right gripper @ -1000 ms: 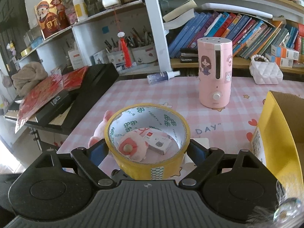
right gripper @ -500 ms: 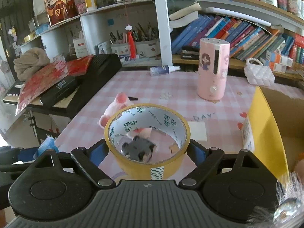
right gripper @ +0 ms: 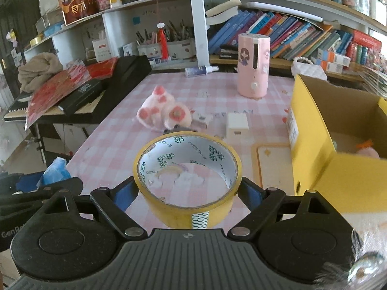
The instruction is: Organize objects
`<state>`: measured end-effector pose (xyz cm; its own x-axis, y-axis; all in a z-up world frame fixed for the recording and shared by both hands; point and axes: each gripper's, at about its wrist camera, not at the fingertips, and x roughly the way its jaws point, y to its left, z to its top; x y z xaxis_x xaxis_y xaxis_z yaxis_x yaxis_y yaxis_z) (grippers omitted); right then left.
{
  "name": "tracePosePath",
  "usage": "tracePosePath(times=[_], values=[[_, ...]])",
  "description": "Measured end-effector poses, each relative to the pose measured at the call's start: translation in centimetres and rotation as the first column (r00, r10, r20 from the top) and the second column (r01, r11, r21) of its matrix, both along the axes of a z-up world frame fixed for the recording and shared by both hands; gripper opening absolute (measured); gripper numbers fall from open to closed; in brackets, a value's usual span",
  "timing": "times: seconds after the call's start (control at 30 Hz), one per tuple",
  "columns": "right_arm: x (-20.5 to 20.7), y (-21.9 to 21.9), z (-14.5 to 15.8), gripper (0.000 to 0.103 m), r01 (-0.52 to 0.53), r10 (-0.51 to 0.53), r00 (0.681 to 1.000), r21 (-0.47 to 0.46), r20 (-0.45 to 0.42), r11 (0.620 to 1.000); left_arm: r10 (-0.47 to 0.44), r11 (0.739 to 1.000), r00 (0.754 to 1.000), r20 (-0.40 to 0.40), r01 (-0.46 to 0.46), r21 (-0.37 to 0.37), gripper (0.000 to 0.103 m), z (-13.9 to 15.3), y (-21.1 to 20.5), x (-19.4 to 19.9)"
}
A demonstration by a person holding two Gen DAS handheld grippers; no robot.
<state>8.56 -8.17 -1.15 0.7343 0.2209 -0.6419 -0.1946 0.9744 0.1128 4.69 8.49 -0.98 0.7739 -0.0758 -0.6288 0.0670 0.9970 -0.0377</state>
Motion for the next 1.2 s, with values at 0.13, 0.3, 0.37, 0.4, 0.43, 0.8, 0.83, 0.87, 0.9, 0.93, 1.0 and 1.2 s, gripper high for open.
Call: tracePosePath(times=[0.13,0.3,0.37,0.4,0.43,0.8,0.83,0.87,0.9,0.93,1.0,1.2], values=[[-2.5,-0.5,-0.3,0.088,0.032,-0.032,0.999,0.01,-0.017,0.999,-0.035,0.999,0.999,-0.002,0.035,0.004,0.039,-0.1,-0.4,-1.9],[-5.3,-1.3,-0.9,0.088,0.078,-0.077,0.996,0.025,-0.038,0.997,-0.084,0.996,0.996,-0.008,0.084,0.011,0.039,-0.4,-1.2,-4.1],[-6.4,-1.7,-1.1,0.088,0.096,-0.094,0.995,0.03,-0.044,0.995,-0.103,0.995,0.995,-0.009,0.103,0.014,0.039,-0.5,-1.6,-4.8],[-6.9,-1.8,-1.2,0.088,0.104,-0.102,0.994,0.032,-0.049,0.994,-0.112,0.994,0.994,-0.011,0.113,0.014,0.039,-0.5,-1.8,-5.0],[-7.4,-2.0,-1.3,0.088,0.113,-0.111,0.992,0.034,-0.053,0.993,-0.123,0.992,0.992,-0.011,0.123,0.014,0.039,-0.5,-2.0,-5.3],[-10.6,-5.5,-1.4,0.088,0.235,-0.232,0.97,0.043,-0.077,0.971,-0.243,0.97,0.97,-0.011,0.243,0.004,0.039,-0.7,-4.9,-5.8],[-10.8,-5.9,-1.5,0.088,0.248,-0.244,0.967,0.041,-0.079,0.968,-0.258,0.966,0.966,-0.01,0.258,0.004,0.039,-0.7,-5.4,-5.8],[-11.0,-6.3,-1.5,0.088,0.259,-0.255,0.964,0.04,-0.08,0.965,-0.276,0.961,0.961,-0.01,0.276,0.005,0.039,-0.7,-5.8,-5.7],[-11.3,-6.7,-1.5,0.088,0.273,-0.269,0.96,0.04,-0.082,0.961,-0.294,0.956,0.956,-0.009,0.294,0.006,0.039,-0.6,-6.3,-5.7],[-11.5,-7.2,-1.6,0.088,0.29,-0.286,0.955,0.04,-0.084,0.956,-0.311,0.95,0.95,-0.009,0.311,0.008,0.039,-0.7,-6.9,-5.7],[-12.0,-8.1,-1.6,0.088,0.325,-0.321,0.943,0.042,-0.088,0.945,-0.344,0.939,0.939,-0.009,0.344,0.012,0.039,-0.6,-7.9,-5.7],[-13.1,-11.2,-1.8,0.087,0.425,-0.419,0.903,0.05,-0.1,0.904,-0.429,0.903,0.903,-0.009,0.429,0.023,0.039,-0.7,-11.0,-5.2]])
